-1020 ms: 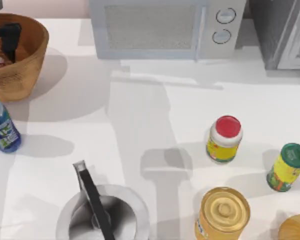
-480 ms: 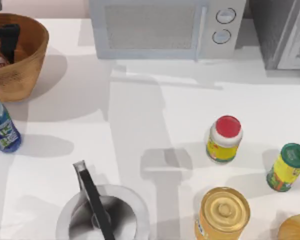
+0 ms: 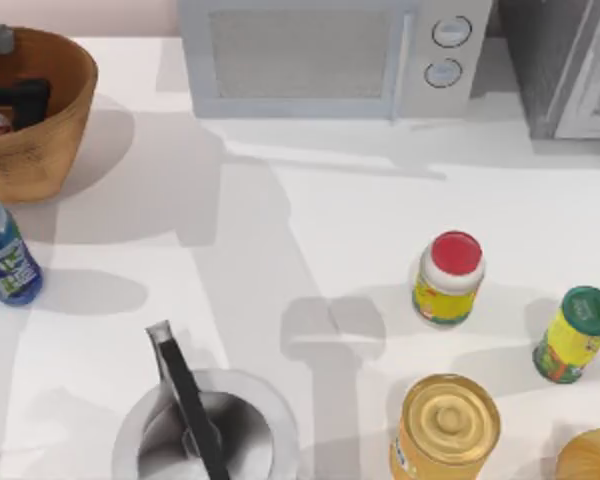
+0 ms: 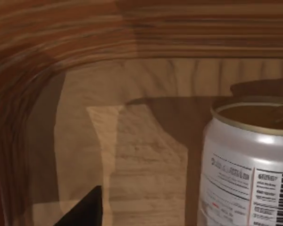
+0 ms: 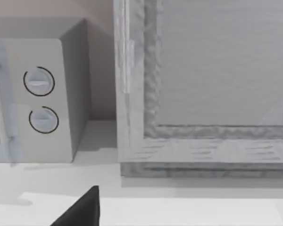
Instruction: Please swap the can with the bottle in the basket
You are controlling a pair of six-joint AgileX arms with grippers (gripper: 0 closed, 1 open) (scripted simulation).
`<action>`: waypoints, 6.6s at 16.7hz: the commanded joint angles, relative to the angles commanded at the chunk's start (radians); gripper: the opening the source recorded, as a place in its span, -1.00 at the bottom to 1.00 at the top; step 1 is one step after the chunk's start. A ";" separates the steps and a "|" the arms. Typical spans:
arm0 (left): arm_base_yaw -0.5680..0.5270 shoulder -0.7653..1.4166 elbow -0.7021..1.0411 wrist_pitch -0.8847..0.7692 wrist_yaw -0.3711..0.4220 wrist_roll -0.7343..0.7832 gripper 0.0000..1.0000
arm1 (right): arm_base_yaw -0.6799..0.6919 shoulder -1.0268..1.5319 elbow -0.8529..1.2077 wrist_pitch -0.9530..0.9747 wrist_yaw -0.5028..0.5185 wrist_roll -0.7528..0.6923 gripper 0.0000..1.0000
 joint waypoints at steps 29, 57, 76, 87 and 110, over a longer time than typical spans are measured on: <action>0.002 -0.088 -0.059 0.011 -0.009 -0.015 -1.00 | 0.000 0.000 0.000 0.000 0.000 0.000 1.00; -0.112 -2.517 -2.220 1.153 -0.074 -0.141 -1.00 | 0.000 0.000 0.000 0.000 0.000 0.000 1.00; -0.227 -1.865 -1.896 1.579 0.292 -0.129 -1.00 | 0.000 0.000 0.000 0.000 0.000 0.000 1.00; -0.402 -0.553 -1.361 2.200 0.881 -0.138 -1.00 | 0.000 0.000 0.000 0.000 0.000 0.000 1.00; -0.496 -0.006 -1.083 2.528 1.163 -0.116 0.21 | 0.000 0.000 0.000 0.000 0.000 0.000 1.00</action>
